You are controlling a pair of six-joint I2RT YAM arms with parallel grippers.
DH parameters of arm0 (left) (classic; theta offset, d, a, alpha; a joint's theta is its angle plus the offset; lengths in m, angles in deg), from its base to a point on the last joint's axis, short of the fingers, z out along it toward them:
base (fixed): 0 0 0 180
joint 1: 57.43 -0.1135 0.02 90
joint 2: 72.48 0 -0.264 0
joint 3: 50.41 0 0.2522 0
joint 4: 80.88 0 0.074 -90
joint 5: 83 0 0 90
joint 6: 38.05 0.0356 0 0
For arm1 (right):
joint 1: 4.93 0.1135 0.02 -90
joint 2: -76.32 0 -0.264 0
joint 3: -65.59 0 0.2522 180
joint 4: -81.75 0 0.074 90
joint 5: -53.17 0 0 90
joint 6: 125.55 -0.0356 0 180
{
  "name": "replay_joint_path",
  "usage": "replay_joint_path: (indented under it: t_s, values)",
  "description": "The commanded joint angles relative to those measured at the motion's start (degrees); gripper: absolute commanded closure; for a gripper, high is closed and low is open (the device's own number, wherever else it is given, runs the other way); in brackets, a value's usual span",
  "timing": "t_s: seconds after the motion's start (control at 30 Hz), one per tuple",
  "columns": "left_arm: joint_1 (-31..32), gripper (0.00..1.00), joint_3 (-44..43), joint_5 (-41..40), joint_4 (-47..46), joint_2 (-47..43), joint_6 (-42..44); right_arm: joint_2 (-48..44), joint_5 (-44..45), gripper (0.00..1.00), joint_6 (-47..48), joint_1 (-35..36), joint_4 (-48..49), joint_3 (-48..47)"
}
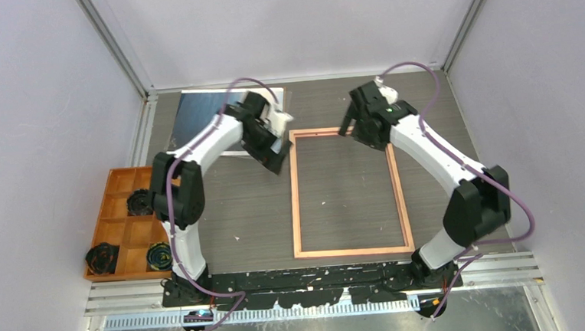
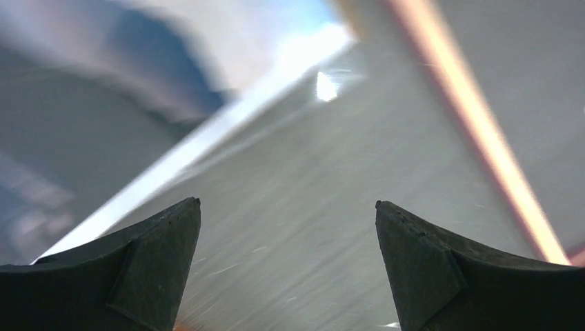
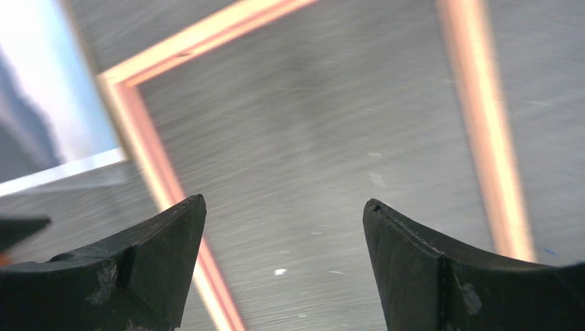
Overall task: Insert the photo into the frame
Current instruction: Turn over the photo frame at the center of the board, then pick up the photo frame item at the center of the board.
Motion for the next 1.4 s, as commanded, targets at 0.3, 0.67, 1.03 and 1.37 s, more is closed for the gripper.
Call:
replay_joint_path:
  t_s: [0.3,0.67,1.03,1.37]
  values:
    - [-28.0,0.03,-23.2,-25.0,-0.8,12.3,-2.7,37.7,-11.4,0.08,5.2,2.5,2.7,-42.8]
    - [-28.8,0.21,-28.6,-40.0,-7.5,19.3,-5.7,51.1,-22.0,0.11,-1.5,-1.2,14.5,-50.2]
    - [-18.7,0.26,-20.6,-46.1,-11.4,20.8,0.8,58.5,-26.9,0.13,-7.0,-1.8,22.3,-52.0]
    - [-16.6,0.26,-27.6,-45.5,-3.8,28.2,3.3,61.6,-29.9,0.14,-12.7,-2.0,29.3,-52.5]
